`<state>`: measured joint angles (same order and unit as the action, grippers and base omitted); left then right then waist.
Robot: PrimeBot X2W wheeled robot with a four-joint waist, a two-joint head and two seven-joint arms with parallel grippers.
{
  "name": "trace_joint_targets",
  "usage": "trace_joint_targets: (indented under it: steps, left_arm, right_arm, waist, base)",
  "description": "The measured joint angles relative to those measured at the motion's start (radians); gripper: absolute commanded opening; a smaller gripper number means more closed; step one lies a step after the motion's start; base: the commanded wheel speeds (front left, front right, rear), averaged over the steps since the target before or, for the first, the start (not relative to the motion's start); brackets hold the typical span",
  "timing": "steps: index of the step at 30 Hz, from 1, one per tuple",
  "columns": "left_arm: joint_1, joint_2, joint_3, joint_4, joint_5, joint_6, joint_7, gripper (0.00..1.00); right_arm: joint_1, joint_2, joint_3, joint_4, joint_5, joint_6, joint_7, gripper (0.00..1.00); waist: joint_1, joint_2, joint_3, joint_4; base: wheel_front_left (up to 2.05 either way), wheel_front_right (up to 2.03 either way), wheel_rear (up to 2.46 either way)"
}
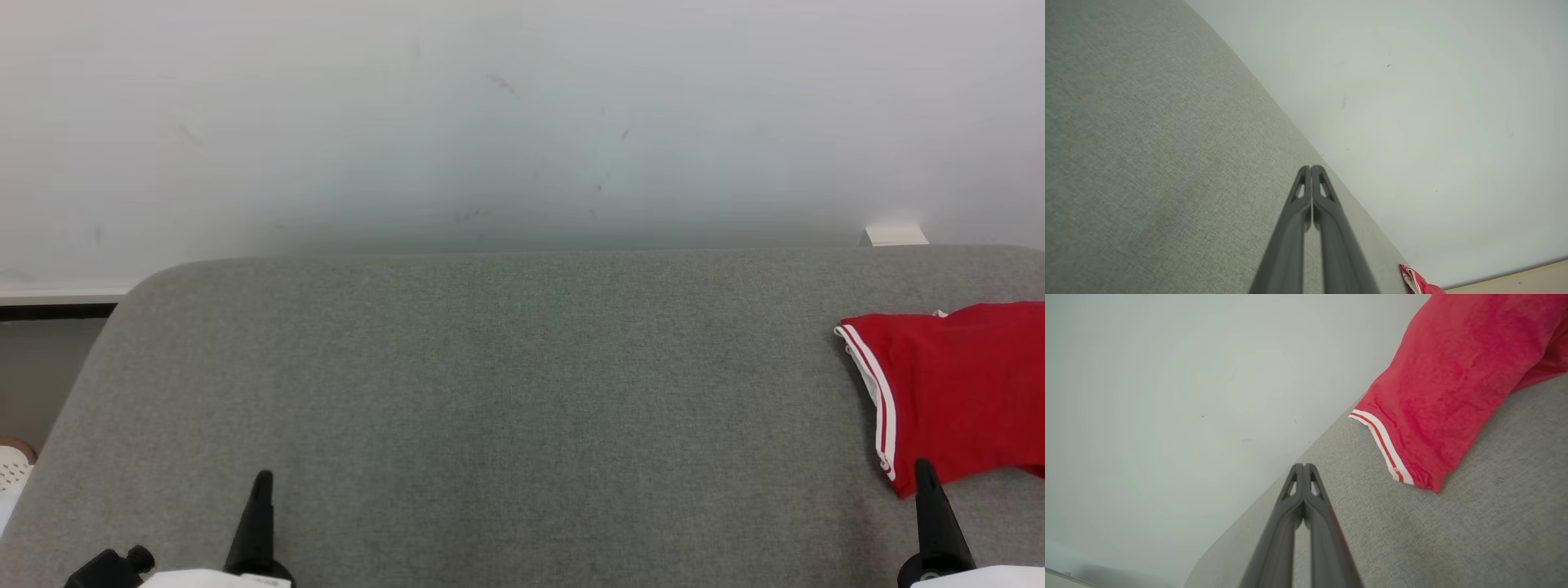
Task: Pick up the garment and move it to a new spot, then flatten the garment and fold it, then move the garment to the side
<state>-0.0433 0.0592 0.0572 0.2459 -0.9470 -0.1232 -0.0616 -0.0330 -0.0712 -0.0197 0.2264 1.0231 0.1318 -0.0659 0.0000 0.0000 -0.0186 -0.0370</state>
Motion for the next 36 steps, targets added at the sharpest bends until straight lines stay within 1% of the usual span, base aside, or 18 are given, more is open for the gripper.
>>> trace_joint_targets:
  steps: [18, 36]
  left_arm:
    - [-0.019, -0.003, 0.017, 0.000, -0.196, -0.001, 0.052, 0.00]
    - [-0.034, -0.006, 0.031, 0.000, -0.359, -0.001, 0.096, 0.00]
  right_arm:
    - [-0.020, 0.005, -0.026, 0.004, 0.175, 0.000, 0.049, 0.00]
    - [-0.038, 0.009, -0.049, 0.009, 0.323, 0.000, 0.096, 0.00]
  waist:
    - [0.0001, 0.0000, 0.005, 0.009]
    - [0.0001, 0.0000, 0.010, 0.017]
  base:
    - [0.00, 0.00, 0.00]
    - [0.00, 0.00, 0.00]
